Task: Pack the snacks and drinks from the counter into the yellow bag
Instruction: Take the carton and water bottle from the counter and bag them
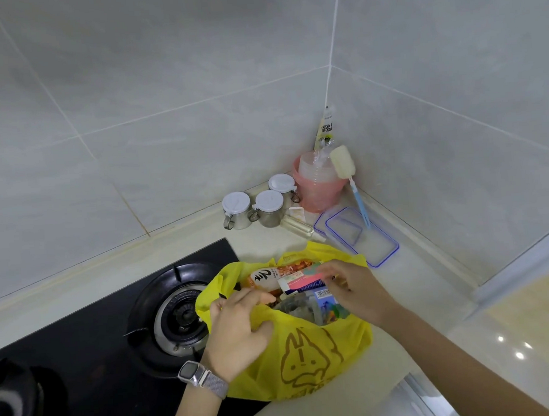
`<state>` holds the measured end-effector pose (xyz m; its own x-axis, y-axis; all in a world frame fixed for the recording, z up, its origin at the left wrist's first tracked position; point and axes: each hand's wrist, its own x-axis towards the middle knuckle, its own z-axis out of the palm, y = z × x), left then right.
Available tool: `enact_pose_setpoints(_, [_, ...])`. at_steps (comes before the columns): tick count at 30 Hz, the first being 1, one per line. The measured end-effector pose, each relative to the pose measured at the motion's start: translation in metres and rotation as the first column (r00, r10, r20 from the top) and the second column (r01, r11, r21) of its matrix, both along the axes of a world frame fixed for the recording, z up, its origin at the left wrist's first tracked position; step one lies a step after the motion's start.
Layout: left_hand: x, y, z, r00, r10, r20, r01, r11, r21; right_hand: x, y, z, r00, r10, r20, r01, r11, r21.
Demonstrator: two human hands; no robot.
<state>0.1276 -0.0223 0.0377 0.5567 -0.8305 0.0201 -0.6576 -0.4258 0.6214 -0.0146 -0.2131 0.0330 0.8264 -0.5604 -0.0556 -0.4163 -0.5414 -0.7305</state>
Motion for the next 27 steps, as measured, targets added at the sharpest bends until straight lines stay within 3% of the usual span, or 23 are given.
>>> enact_pose_setpoints(6, [0.001,0.012,-0.003,0.998,0.057,-0.022,-0.059,0.992,-0.11,-0.002,0.017,0.007,0.994,-0.07,0.083,0.066,0.997,0.045])
enact_pose_setpoints(14, [0.005,0.027,-0.002,0.984,0.152,0.094,-0.15,0.988,-0.033,-0.011,0.03,0.018,0.997,-0.027,0.066,0.027,1.0,-0.006])
enact_pose_setpoints(20, [-0.011,0.044,0.003,0.975,0.209,0.074,-0.213,0.976,0.048,-0.027,0.033,0.035,0.998,0.048,0.048,-0.046,0.998,-0.034])
enact_pose_setpoints(27, [-0.061,0.068,0.011,0.928,0.365,0.075,-0.367,0.93,0.018,-0.055,0.04,0.043,0.991,0.103,0.087,-0.1,0.994,-0.034])
